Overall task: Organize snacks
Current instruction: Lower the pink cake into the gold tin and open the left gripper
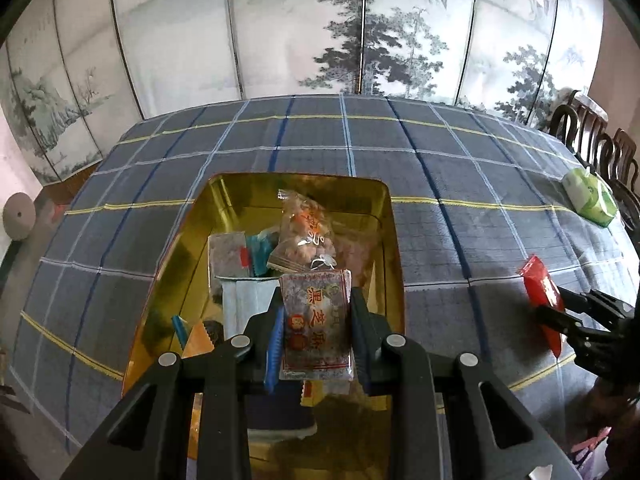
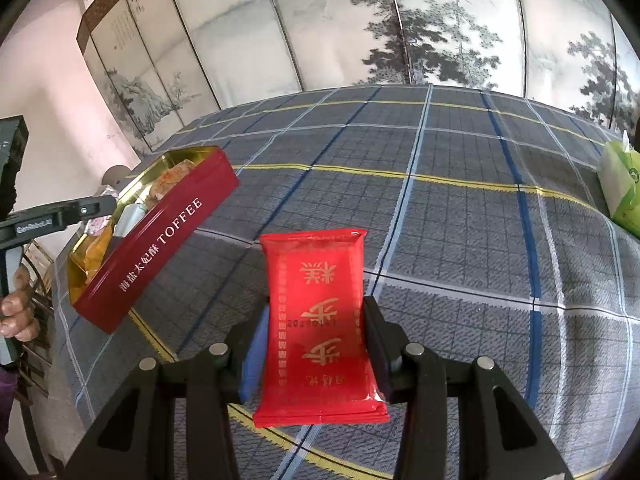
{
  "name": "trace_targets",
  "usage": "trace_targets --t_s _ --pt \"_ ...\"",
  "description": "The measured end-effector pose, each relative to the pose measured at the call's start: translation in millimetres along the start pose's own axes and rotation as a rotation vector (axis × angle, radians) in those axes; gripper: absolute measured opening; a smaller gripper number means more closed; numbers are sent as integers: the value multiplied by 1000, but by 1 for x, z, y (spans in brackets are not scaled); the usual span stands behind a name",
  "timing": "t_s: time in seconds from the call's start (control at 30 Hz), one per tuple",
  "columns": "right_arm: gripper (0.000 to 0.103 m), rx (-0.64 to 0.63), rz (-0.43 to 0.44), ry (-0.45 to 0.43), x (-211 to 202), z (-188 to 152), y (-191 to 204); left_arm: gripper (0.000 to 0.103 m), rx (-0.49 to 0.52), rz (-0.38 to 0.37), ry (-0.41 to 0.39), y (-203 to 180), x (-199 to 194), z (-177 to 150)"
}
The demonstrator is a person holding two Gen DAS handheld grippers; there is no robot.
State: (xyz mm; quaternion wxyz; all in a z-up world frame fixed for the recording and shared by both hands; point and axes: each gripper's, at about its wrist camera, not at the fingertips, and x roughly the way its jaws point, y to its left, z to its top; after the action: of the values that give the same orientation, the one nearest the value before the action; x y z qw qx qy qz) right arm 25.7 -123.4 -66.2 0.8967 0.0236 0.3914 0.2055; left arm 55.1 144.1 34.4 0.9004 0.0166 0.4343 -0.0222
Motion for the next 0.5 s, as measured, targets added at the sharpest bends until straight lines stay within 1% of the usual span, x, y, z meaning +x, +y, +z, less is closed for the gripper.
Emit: trace_targets --t_s 0.2,0.3,0.4,0.47,0.5 --pt "45 -3 0 9 1 0 0 29 19 20 -5 -3 5 0" --pt "45 -2 -1 11 1 0 0 29 31 31 -28 -5 2 1" --pt "45 -5 -3 13 2 0 1 29 39 32 -35 -6 1 2" --pt "45 -6 -4 15 2 0 1 31 40 41 -38 -7 1 2" --pt "45 -7 -4 16 2 0 1 34 37 43 -41 -7 -1 2"
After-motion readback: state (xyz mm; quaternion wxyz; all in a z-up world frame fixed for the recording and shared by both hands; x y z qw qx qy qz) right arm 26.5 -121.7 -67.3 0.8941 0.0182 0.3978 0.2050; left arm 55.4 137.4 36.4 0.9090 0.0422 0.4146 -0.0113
